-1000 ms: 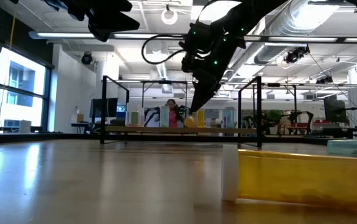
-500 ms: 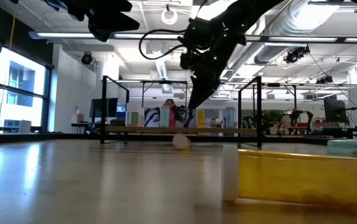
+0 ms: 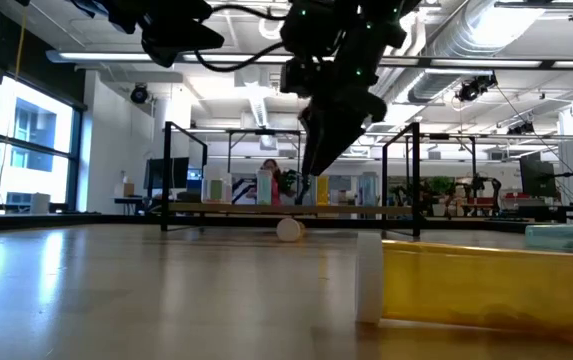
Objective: Pick and place medicine bottles onto shelf by color
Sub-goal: Put the top orange pill bottle on the shelf aligned with the other orange pill bottles
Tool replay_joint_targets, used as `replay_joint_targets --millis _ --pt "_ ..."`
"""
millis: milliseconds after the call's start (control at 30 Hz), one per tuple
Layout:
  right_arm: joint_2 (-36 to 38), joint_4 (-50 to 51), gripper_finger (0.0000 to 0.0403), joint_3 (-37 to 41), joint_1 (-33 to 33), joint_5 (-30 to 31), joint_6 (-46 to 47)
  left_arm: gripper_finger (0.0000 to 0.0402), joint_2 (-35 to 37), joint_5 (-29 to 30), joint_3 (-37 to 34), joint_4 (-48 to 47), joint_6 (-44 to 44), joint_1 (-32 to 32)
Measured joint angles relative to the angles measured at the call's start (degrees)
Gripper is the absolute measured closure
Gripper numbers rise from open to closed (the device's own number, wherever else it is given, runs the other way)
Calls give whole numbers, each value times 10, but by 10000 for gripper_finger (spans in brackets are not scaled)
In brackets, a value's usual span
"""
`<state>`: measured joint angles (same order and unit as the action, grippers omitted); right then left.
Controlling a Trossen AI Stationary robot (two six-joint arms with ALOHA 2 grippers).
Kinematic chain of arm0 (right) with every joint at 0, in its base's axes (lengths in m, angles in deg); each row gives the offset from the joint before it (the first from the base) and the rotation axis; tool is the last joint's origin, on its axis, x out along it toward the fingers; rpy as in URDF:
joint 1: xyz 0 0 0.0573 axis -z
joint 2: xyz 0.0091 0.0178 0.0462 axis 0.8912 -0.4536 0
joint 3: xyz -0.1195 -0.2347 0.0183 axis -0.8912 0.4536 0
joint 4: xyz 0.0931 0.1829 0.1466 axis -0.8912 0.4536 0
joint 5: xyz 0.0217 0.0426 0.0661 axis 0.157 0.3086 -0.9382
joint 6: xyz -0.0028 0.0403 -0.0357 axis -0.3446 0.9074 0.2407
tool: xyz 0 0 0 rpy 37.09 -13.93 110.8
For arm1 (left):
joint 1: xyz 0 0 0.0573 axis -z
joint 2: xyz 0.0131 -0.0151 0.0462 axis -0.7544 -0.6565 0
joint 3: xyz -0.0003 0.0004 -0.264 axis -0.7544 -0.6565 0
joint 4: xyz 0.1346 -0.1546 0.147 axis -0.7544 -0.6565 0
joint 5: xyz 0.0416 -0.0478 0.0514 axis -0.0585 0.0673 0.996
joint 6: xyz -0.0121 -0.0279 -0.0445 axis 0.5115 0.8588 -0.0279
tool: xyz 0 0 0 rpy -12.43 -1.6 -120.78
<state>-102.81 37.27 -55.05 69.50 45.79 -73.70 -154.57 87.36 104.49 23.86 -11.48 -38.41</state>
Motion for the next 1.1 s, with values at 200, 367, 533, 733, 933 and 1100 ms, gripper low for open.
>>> replay_joint_targets --millis 200,367,533,733,933,1100 --pt "-12 -25 224 1 -48 9 -106 170 0 -1 0 0 1 0" --pt "-37 -43 224 1 -60 29 -166 170 0 -1 0 -2 1 0" --pt "-61 -56 224 1 -62 41 -200 170 0 -1 0 -4 1 0" --pt "-81 -76 224 1 -72 62 -258 170 0 -2 0 -8 0 0" --pt "-95 -87 224 1 -73 62 -279 170 0 -2 0 -13 0 0" --pt "-103 -101 224 1 -73 62 -285 170 0 -2 0 -13 0 0"
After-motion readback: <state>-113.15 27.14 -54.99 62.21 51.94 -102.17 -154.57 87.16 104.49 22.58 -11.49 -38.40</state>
